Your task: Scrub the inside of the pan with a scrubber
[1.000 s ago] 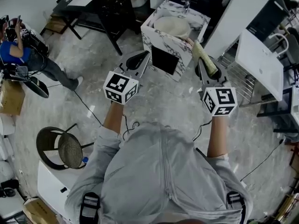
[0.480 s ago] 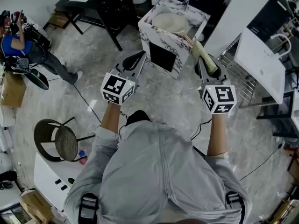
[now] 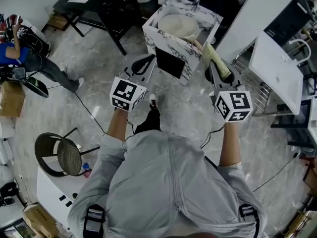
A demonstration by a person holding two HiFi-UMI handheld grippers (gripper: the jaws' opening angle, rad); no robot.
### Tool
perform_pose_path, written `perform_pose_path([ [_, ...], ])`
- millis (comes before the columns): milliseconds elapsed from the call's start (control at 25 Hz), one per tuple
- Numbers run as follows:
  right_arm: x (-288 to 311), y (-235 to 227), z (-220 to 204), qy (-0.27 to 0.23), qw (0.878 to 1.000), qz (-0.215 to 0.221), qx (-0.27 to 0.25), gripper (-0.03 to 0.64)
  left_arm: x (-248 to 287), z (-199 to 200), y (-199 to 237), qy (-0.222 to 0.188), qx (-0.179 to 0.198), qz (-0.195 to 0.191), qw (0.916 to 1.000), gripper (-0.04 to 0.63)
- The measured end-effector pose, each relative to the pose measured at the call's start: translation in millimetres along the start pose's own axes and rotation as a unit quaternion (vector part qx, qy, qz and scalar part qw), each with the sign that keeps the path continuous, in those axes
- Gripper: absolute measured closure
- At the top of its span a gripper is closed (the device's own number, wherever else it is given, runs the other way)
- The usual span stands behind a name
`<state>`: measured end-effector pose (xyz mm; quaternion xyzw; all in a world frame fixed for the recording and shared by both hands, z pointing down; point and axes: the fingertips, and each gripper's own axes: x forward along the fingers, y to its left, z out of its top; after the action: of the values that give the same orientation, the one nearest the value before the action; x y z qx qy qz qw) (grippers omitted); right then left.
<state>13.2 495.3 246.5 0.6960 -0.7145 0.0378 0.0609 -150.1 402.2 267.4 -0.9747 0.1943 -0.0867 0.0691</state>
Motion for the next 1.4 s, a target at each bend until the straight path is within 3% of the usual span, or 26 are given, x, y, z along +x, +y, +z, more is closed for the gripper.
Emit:
perform_pose_path([
  [560,183.2,-61.0,33.0,-0.024,0.999,-0.029,0.014,0.532,140.9,-7.4,169.7,-0.003,-0.015,-0.020,0.9997,0.571],
  [840,242.5,-69.4,34.6,-0.007,0.999,-0.030,0.010,0.531,176.1,-15.9,219.2,-0.002,-0.023,-0.022,0.9995,0.571],
  [1400,340.4,-83.2,12.2,0.043,0.997,-0.039,0.058,0.531,216.2,-47.7,288.0,0.011,-0.045,-0.029,0.9985,0.571],
])
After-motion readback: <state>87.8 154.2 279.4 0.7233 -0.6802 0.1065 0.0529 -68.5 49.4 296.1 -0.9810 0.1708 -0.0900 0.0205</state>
